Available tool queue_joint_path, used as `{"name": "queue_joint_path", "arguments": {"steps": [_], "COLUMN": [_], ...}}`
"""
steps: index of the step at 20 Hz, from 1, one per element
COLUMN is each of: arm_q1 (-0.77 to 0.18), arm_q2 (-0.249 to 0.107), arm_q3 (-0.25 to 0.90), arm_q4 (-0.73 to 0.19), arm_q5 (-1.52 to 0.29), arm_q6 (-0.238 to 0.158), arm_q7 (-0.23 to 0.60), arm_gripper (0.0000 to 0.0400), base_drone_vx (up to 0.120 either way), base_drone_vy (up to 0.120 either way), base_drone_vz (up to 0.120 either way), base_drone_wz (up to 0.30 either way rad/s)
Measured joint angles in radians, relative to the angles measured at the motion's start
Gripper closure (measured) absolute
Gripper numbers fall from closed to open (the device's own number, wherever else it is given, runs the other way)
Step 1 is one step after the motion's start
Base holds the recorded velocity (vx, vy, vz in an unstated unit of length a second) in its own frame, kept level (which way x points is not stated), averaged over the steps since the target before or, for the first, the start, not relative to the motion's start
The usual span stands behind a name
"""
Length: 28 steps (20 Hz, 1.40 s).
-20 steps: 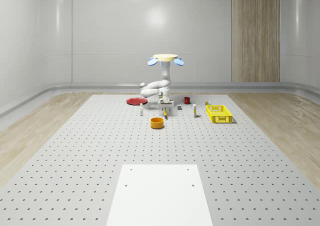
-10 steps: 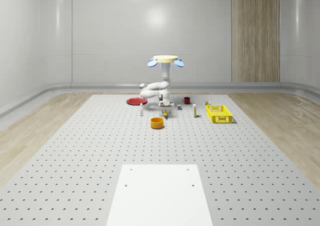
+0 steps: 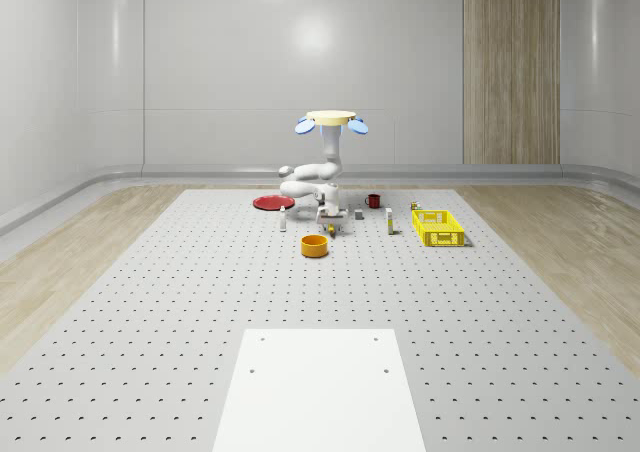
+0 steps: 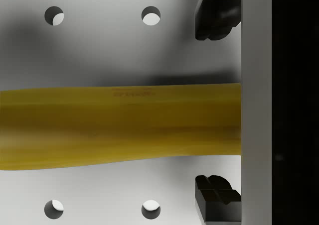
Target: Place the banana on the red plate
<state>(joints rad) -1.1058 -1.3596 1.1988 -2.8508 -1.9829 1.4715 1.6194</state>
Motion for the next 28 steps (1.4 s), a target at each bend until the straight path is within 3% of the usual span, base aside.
{"name": "queue_joint_path", "arguments": {"steps": [2,5,9,16,17,23,28], "arm_q1": [0.001,0.001,-0.001,-0.004,0.016,-0.015,-0.015], "arm_q2": [-0.006,-0.014,-0.021,-0.029,-0.024,-0.045,-0.051], "arm_q3": [-0.013,-0.024,-0.030,-0.032,-0.034,-0.030,-0.029], "arm_q4": [0.004,0.009,0.012,0.014,0.018,0.012,0.015], "arm_q5": [-0.011,-0.020,-0.024,-0.028,-0.021,-0.020,-0.018], "arm_q6": [0.011,0.023,0.033,0.040,0.057,0.059,0.062], "arm_q7": [-0.003,-0.006,-0.006,-0.009,-0.038,0.033,0.014], "arm_gripper": [0.0000,0.0121,0.0203,0.0211,0.0218,0.0212,0.0210], "base_drone_vx": [0.000,0.000,0.000,0.000,0.000,0.000,0.000], "base_drone_vy": [0.000,0.000,0.000,0.000,0.000,0.000,0.000], "base_drone_vz": [0.000,0.000,0.000,0.000,0.000,0.000,0.104], "base_drone_wz": [0.000,0.000,0.000,0.000,0.000,0.000,0.000]}}
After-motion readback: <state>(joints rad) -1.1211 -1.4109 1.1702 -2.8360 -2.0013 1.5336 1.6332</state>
